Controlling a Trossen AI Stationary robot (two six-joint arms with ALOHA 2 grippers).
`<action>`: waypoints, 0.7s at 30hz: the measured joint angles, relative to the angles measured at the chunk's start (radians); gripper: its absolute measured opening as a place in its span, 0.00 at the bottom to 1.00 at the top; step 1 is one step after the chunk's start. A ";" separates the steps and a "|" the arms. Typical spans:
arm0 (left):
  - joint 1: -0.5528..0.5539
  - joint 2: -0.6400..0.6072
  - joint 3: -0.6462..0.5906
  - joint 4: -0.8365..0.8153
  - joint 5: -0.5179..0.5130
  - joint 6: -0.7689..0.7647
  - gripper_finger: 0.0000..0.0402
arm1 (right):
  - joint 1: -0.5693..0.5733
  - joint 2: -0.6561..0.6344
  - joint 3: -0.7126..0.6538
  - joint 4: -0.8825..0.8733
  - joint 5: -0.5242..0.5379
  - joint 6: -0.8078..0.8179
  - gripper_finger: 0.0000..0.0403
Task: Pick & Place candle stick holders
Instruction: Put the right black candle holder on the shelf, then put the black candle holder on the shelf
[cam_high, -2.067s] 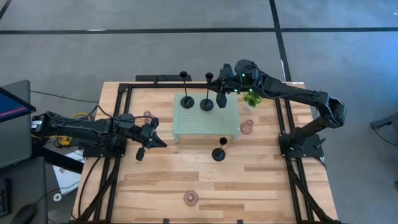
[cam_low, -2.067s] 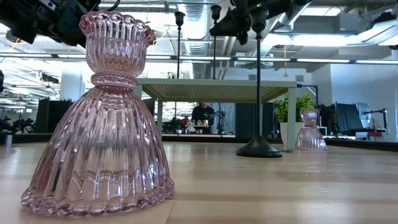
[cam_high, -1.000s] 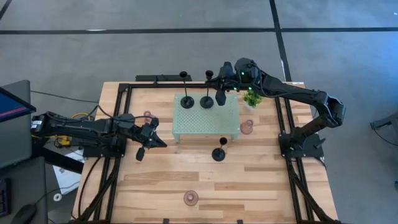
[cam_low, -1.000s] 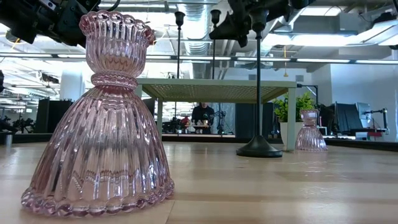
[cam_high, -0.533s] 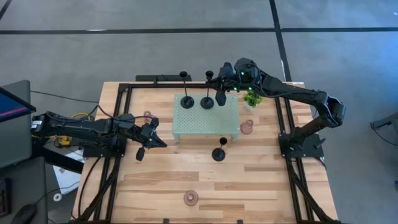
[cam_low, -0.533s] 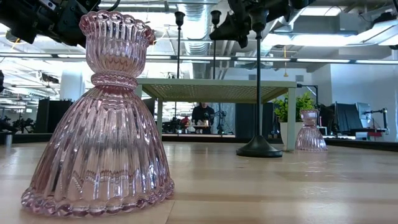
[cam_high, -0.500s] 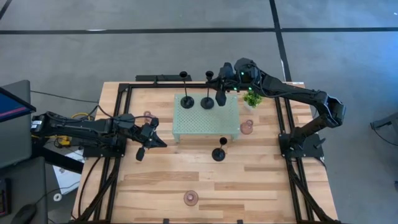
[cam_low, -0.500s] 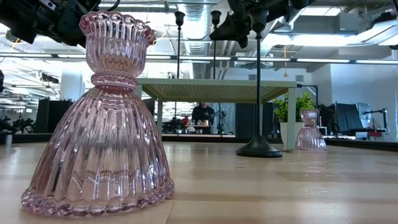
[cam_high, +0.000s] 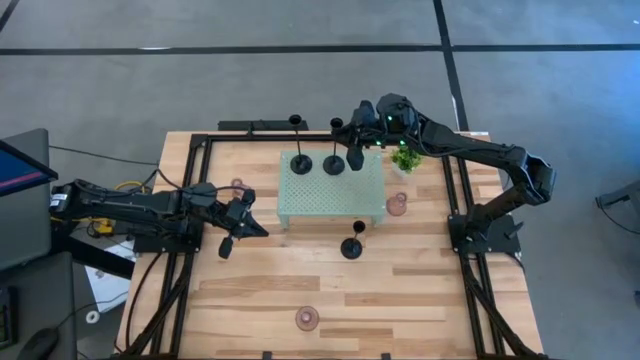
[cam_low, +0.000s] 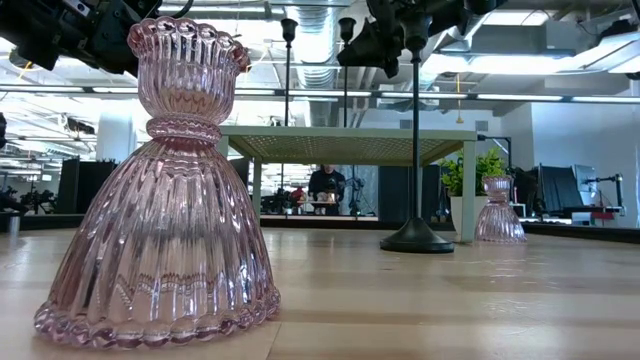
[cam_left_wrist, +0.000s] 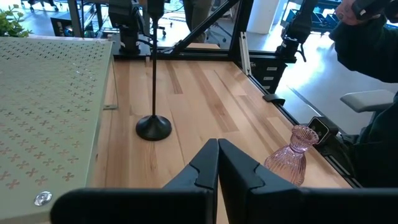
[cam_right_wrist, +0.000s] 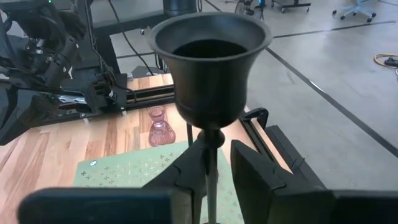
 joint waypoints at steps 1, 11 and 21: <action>0.000 0.000 0.000 0.000 0.000 0.000 0.02 | 0.000 0.000 0.000 0.000 0.000 0.000 0.19; 0.000 0.000 0.000 -0.002 0.000 0.000 0.02 | 0.000 0.000 0.000 -0.001 0.000 0.000 0.45; 0.000 0.000 0.000 -0.020 0.000 0.000 0.02 | -0.005 0.000 0.000 -0.034 0.000 -0.001 0.60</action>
